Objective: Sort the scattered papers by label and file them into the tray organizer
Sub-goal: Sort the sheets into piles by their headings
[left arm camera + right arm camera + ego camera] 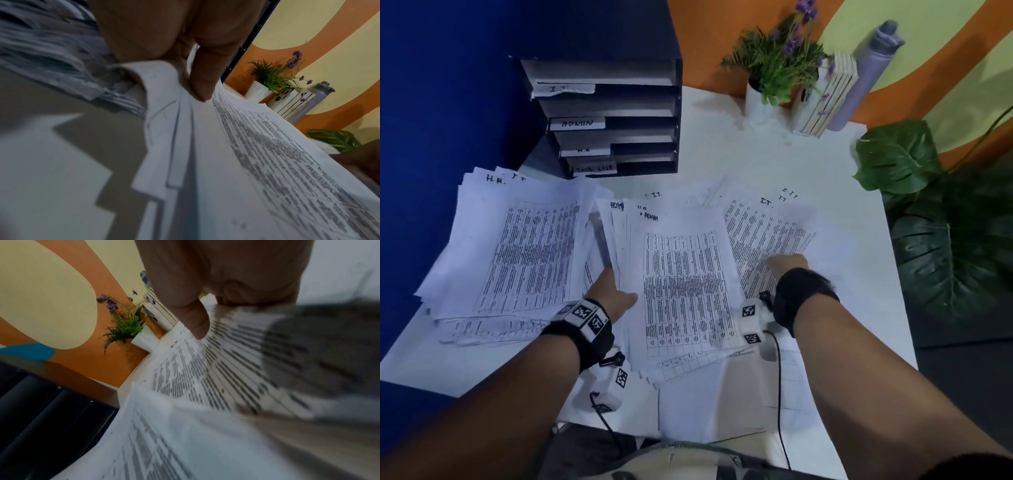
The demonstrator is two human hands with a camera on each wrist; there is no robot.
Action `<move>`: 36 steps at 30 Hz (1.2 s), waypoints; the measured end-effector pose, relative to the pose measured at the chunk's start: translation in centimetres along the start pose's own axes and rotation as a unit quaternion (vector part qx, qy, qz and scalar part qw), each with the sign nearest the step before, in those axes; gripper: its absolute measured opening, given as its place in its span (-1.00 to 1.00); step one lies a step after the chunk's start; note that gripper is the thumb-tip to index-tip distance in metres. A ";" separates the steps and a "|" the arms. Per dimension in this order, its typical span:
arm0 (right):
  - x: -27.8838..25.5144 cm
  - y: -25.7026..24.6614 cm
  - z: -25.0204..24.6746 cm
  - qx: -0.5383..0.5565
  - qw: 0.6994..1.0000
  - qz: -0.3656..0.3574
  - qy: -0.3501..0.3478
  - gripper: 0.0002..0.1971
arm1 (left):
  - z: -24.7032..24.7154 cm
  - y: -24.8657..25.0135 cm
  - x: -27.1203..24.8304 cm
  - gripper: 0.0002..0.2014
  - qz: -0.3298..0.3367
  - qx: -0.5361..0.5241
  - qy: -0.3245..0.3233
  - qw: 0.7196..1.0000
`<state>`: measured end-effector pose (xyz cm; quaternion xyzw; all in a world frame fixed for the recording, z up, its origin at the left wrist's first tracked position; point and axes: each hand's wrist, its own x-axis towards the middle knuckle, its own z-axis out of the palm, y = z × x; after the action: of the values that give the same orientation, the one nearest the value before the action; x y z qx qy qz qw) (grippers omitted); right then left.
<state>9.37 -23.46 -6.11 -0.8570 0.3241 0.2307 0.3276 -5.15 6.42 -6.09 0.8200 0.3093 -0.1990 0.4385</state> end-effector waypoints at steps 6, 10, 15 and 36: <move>-0.9 1.6 -1.7 0.099 0.972 -0.136 0.166 -0.91 | -0.1 -0.2 0.9 -0.42 0.027 0.013 0.037 0.999; -3.8 0.2 -6.8 0.097 0.909 -0.305 0.267 -0.85 | -0.4 0.2 1.2 -0.54 0.036 0.007 0.093 0.995; -5.8 -1.3 -9.5 0.234 0.899 -0.344 0.133 -0.89 | -1.9 1.2 1.0 -0.39 0.062 -0.073 0.176 0.980; -6.0 9.2 -3.9 -0.054 0.982 -0.143 0.107 -0.55 | 4.4 2.4 -2.3 -0.70 -0.013 0.014 -0.081 0.997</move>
<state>-0.54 -29.09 -3.56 -0.9305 0.2188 0.1053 0.2742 -5.46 0.98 -5.64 0.8032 0.2804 -0.2742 0.4484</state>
